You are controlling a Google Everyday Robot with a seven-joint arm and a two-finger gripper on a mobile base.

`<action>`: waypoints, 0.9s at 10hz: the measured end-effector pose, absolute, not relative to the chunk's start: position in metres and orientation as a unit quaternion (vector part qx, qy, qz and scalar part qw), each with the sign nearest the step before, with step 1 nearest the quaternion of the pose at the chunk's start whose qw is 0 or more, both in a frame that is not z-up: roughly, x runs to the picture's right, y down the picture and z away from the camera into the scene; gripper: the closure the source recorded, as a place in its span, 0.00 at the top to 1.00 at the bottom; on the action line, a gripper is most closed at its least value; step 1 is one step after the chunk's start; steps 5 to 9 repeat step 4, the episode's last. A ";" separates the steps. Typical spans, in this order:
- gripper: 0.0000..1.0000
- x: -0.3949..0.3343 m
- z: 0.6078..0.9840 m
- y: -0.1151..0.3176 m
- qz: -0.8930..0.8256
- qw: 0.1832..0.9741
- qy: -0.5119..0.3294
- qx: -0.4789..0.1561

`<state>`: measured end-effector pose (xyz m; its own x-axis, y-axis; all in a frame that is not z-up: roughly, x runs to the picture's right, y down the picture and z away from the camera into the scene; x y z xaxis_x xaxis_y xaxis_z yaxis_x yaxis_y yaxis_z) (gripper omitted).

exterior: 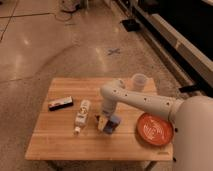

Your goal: Place the pepper on the white sponge

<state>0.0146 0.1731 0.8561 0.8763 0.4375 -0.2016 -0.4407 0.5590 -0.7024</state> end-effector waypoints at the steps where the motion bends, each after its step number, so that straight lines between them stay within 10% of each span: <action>1: 0.80 0.027 0.856 0.166 0.264 0.882 0.001 -0.390; 9: 0.80 0.027 0.856 0.166 0.264 0.882 0.000 -0.390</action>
